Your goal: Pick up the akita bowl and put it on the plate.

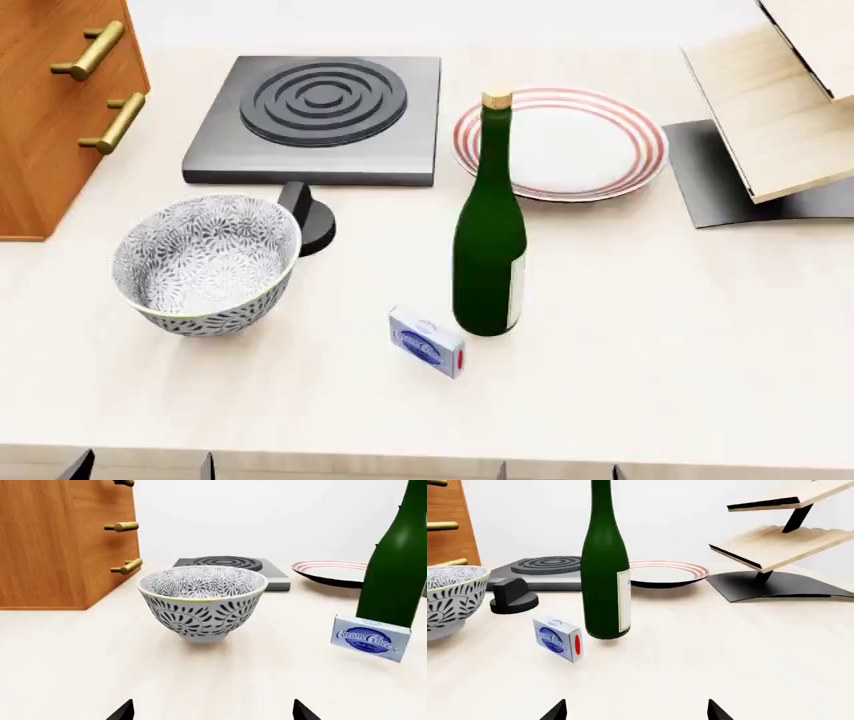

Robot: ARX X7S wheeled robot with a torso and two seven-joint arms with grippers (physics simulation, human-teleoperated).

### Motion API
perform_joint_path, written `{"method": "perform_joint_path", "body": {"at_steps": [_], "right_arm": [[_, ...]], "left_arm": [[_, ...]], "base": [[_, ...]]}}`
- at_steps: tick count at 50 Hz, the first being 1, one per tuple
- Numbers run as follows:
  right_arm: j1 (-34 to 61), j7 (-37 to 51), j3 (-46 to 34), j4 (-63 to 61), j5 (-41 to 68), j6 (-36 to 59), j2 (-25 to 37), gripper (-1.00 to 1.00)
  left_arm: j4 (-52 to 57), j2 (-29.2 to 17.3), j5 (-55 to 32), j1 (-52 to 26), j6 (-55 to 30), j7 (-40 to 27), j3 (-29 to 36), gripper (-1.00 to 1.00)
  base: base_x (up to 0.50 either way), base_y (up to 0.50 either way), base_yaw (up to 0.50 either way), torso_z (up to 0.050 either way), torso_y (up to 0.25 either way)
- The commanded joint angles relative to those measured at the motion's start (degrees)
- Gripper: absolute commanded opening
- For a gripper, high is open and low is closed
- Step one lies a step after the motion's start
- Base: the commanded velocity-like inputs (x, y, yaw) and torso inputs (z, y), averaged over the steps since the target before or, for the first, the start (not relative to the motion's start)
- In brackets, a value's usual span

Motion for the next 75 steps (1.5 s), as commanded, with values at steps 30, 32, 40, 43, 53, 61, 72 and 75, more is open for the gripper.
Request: {"method": "perform_joint_path", "body": {"at_steps": [30,32,40,43,53,61,72,75], "right_arm": [[-0.1,5.7,-6.0,-2.8,1.9,1.0,4.5,1.0],[0.2,5.9,-5.9,-3.7,2.3,1.7,4.7,1.0],[2.8,7.5,-5.3,-8.6,2.7,5.6,5.6,1.0],[3.8,7.8,-5.6,-11.7,2.5,8.1,6.1,1.0],[6.6,9.5,-4.3,-17.6,3.0,14.0,7.6,1.0],[7.0,10.5,-2.1,-19.4,4.2,15.0,8.7,1.0],[6.3,11.4,-0.1,-19.6,5.8,14.4,9.4,1.0],[6.3,11.6,-0.1,-19.4,5.9,14.1,9.4,1.0]], "left_arm": [[7.5,-5.3,-3.5,-0.3,-4.6,-5.1,3.8,1.0],[8.3,-5.8,-2.7,-0.8,-5.4,-5.4,4.4,1.0],[12.4,-7.0,-2.2,-4.6,-10.5,-6.3,4.8,1.0],[15.2,-7.6,-2.0,-6.1,-13.2,-6.8,4.4,1.0],[20.3,-10.0,-2.1,-7.8,-17.7,-7.5,2.7,1.0],[24.8,-11.4,-3.7,-7.6,-20.5,-8.9,-1.4,1.0],[27.3,-12.5,-4.9,-6.1,-20.9,-10.3,-3.9,1.0],[27.3,-12.6,-5.1,-5.7,-20.5,-10.6,-4.2,1.0]], "base": [[0.0,0.0,0.0,0.0,0.0],[0.0,0.0,0.0,0.0,0.0],[0.0,0.0,0.0,0.0,0.0],[0.0,0.0,0.0,0.0,0.0],[0.0,0.0,0.0,0.0,0.0],[0.0,0.0,0.0,0.0,0.0],[0.0,0.0,0.0,0.0,0.0],[0.0,0.0,0.0,0.0,0.0]]}}
